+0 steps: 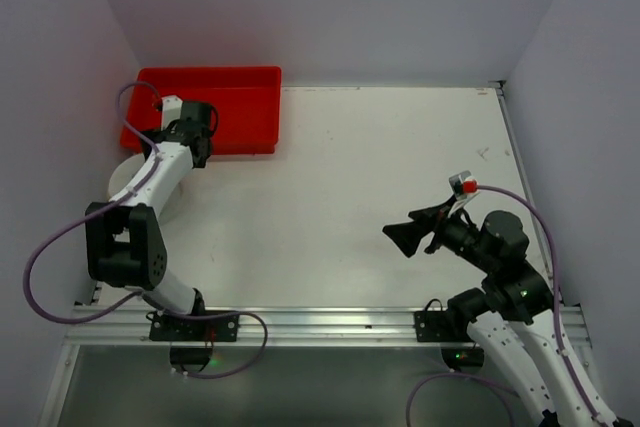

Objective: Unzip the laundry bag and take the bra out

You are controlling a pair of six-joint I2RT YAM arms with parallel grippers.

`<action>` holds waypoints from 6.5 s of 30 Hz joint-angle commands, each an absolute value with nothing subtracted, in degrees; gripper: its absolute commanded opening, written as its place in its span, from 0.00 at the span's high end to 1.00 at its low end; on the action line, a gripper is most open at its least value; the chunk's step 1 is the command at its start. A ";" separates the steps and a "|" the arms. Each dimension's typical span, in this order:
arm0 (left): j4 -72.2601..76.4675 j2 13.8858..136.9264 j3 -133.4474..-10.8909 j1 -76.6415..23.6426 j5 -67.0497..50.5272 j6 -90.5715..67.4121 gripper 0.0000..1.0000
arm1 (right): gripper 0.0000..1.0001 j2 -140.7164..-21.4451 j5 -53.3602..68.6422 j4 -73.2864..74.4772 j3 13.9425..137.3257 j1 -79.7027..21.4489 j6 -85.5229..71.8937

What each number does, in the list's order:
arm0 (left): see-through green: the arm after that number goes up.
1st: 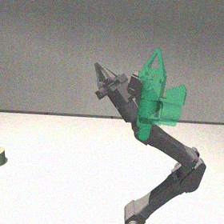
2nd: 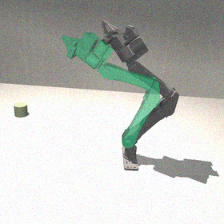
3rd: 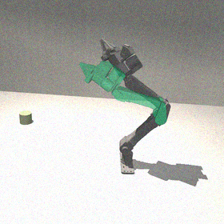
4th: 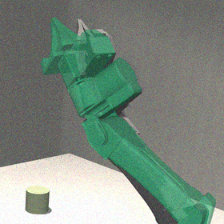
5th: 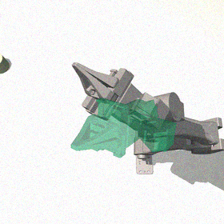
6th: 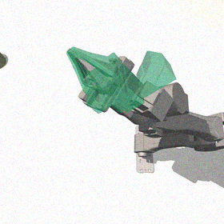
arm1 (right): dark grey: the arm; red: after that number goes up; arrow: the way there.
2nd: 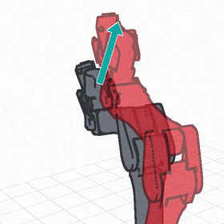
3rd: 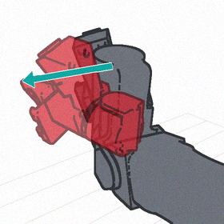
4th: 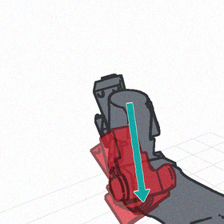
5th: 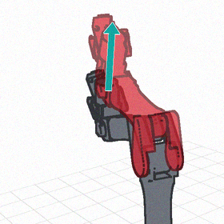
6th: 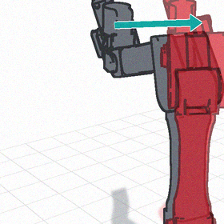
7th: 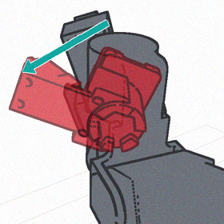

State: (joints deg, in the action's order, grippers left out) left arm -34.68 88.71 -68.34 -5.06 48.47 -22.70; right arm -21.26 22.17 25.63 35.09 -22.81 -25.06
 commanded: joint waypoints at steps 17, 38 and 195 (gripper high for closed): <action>-39.03 87.81 -69.52 -32.14 38.33 -25.57 1.00 | 0.01 -17.49 23.91 23.11 31.82 -22.76 -26.63; -47.11 87.73 -84.72 -65.83 28.31 -34.64 0.03 | 0.11 -21.96 14.32 22.77 32.17 -22.76 -30.85; -13.54 63.29 -41.31 -28.84 -5.17 -62.50 1.00 | 1.00 -60.49 -12.30 -0.88 31.39 -51.16 -39.21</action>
